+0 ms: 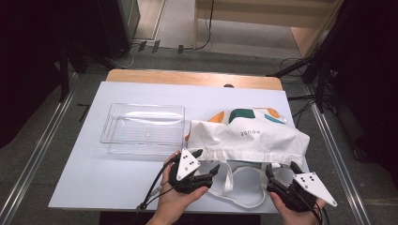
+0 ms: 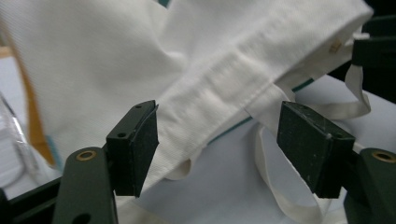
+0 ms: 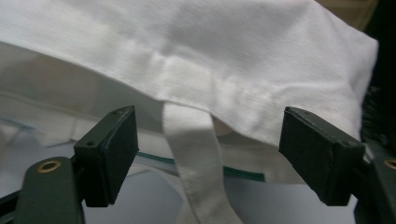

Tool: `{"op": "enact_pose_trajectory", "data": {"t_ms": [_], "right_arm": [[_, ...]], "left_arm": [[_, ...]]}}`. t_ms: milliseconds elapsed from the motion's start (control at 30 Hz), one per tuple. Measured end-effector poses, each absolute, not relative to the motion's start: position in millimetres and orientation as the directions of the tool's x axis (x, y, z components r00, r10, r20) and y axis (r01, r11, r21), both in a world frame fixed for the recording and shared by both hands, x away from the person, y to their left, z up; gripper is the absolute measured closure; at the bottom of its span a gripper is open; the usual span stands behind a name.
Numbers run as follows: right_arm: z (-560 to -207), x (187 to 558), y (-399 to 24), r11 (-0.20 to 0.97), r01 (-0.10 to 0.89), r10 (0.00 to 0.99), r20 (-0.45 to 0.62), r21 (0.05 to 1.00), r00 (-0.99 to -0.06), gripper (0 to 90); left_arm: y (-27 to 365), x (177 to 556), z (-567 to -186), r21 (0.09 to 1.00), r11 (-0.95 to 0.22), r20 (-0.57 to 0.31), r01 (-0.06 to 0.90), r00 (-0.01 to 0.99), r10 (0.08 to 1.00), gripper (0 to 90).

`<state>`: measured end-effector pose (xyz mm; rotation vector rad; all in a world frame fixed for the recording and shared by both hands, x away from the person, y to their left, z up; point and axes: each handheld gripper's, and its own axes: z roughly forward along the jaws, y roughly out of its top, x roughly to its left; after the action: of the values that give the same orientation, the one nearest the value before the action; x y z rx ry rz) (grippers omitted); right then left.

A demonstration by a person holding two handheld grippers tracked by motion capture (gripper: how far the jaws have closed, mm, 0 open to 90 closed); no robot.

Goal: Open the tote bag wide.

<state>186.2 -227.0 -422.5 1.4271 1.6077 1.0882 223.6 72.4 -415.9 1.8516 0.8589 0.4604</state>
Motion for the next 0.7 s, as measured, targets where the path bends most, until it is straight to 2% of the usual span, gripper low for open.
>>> {"op": "enact_pose_trajectory", "data": {"t_ms": [67, 100, 133, 167, 267, 300, 567, 633, 667, 700], "right_arm": [[-422.9, 187.3, -226.3, 0.035, 0.385, 0.992, 0.014, 0.922, -0.124, 26.1], [-424.1, 189.3, -222.7, 0.074, 0.369, 0.995, -0.043, 0.927, -0.091, 36.4], [-425.1, 189.6, -220.6, 0.095, 0.361, 0.994, -0.066, 0.928, -0.091, 41.2], [-425.1, 189.6, -220.6, 0.095, 0.361, 0.994, -0.066, 0.928, -0.091, 41.2], [-428.8, 189.7, -216.6, 0.131, 0.341, 0.989, -0.1, 0.931, -0.108, 55.8], [-429.7, 190.0, -217.7, 0.12, 0.333, 0.989, -0.083, 0.935, -0.124, 66.8], [-418.3, 188.1, -227.3, 0.046, 0.24, 0.988, -0.009, 0.97, -0.155, 70.1], [-413.9, 188.3, -228.2, 0.031, 0.225, 0.984, 0.01, 0.974, -0.178, 70.3], [-409.7, 188.1, -227.5, 0.03, 0.199, 0.979, 0.011, 0.979, -0.203, 70.7], [-409.7, 188.1, -227.5, 0.03, 0.199, 0.979, 0.011, 0.979, -0.203, 70.7]], "left_arm": [[65.8, 221.7, -420.8, 0.898, -0.258, -0.057, 0.357, 0.676, 0.735, 25.0], [60.8, 220.5, -423.7, 0.895, -0.275, -0.042, 0.352, 0.68, 0.732, 21.9], [54.3, 219.6, -427.3, 0.89, -0.295, -0.023, 0.347, 0.681, 0.732, 20.9], [54.3, 219.6, -427.3, 0.89, -0.295, -0.023, 0.347, 0.681, 0.732, 21.1], [47.9, 221.1, -430.9, 0.882, -0.334, 0.026, 0.333, 0.672, 0.74, 20.6], [47.1, 222.6, -431.2, 0.879, -0.339, 0.032, 0.334, 0.669, 0.742, 20.5], [49.3, 233.6, -423.9, 0.886, -0.345, 0.097, 0.309, 0.603, 0.792, 24.3], [51.0, 236.4, -421.2, 0.891, -0.336, 0.099, 0.304, 0.594, 0.799, 27.9], [53.0, 237.2, -418.8, 0.896, -0.336, 0.105, 0.292, 0.595, 0.797, 37.7], [54.6, 236.8, -416.8, 0.903, -0.335, 0.119, 0.267, 0.595, 0.795, 37.7]]}}
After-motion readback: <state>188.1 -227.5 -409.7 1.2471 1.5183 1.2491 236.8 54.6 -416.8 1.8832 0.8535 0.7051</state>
